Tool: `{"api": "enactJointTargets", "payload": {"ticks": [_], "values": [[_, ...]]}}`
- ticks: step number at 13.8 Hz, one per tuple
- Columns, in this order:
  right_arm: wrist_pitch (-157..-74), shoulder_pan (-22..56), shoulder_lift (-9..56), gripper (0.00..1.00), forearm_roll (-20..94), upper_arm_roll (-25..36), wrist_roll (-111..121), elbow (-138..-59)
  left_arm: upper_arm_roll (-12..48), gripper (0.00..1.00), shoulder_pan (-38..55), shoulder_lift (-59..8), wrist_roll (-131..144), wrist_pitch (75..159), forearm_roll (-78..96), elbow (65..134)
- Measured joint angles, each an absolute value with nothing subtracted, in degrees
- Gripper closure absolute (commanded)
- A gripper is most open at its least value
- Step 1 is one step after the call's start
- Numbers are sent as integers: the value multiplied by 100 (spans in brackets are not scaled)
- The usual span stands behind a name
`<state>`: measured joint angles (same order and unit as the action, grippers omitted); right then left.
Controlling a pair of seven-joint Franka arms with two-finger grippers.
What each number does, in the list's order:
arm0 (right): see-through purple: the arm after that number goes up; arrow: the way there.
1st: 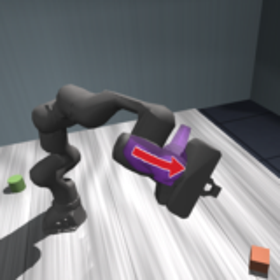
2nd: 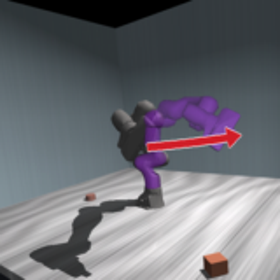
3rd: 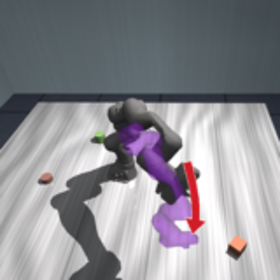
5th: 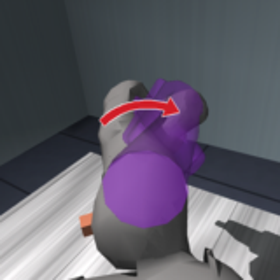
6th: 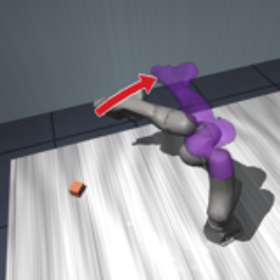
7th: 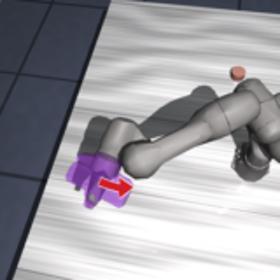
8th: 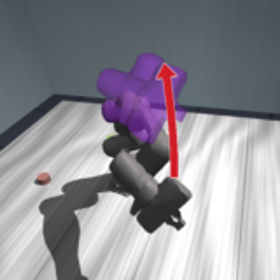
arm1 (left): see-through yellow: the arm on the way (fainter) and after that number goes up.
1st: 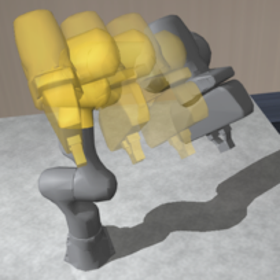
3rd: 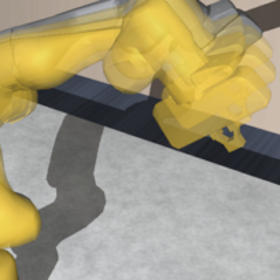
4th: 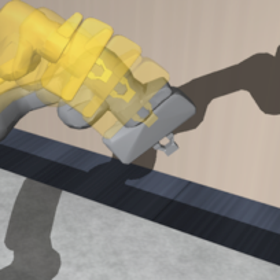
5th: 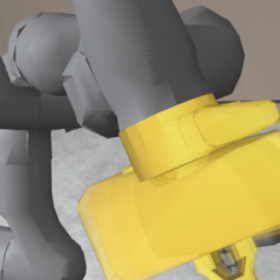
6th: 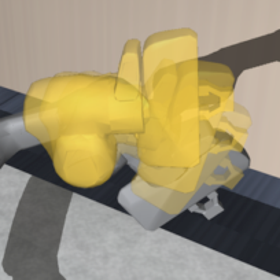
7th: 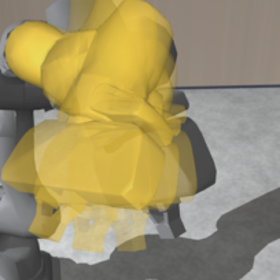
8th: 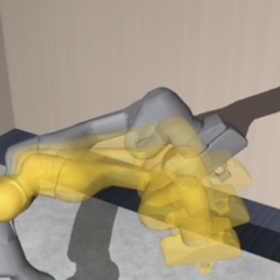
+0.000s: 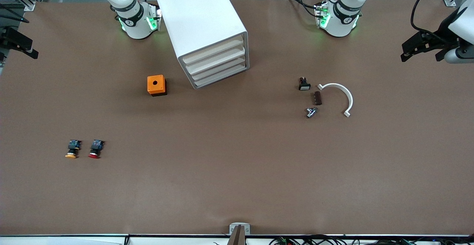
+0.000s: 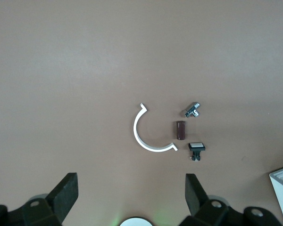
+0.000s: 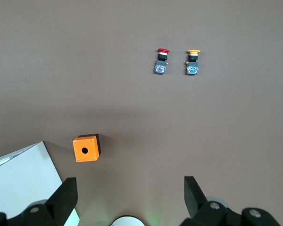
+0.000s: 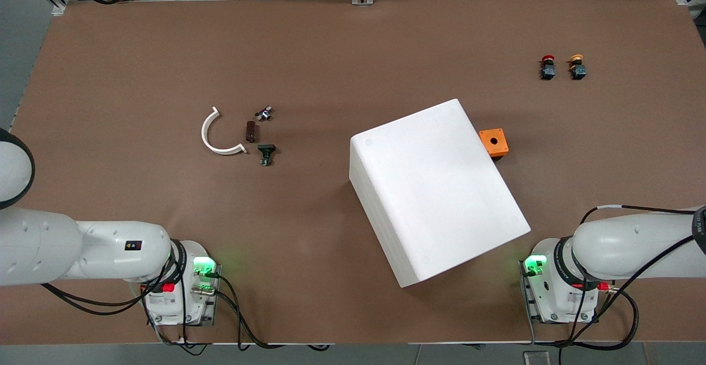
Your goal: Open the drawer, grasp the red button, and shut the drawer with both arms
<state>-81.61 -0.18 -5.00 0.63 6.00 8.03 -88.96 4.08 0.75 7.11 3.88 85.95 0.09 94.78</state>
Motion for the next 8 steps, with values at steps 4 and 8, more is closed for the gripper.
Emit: {"api": "enactJointTargets", "payload": {"ticks": [4, 8], "values": [[-8291, 3, -636, 0, -18, 598, 810, -9067, 440, 0, 70, 983, 411, 8766, 9, 9821], [-8319, 3, -696, 0, -21, 598, 810, -9122, 437, 0, 70, 998, 411, 8787, 9, 9823]]}}
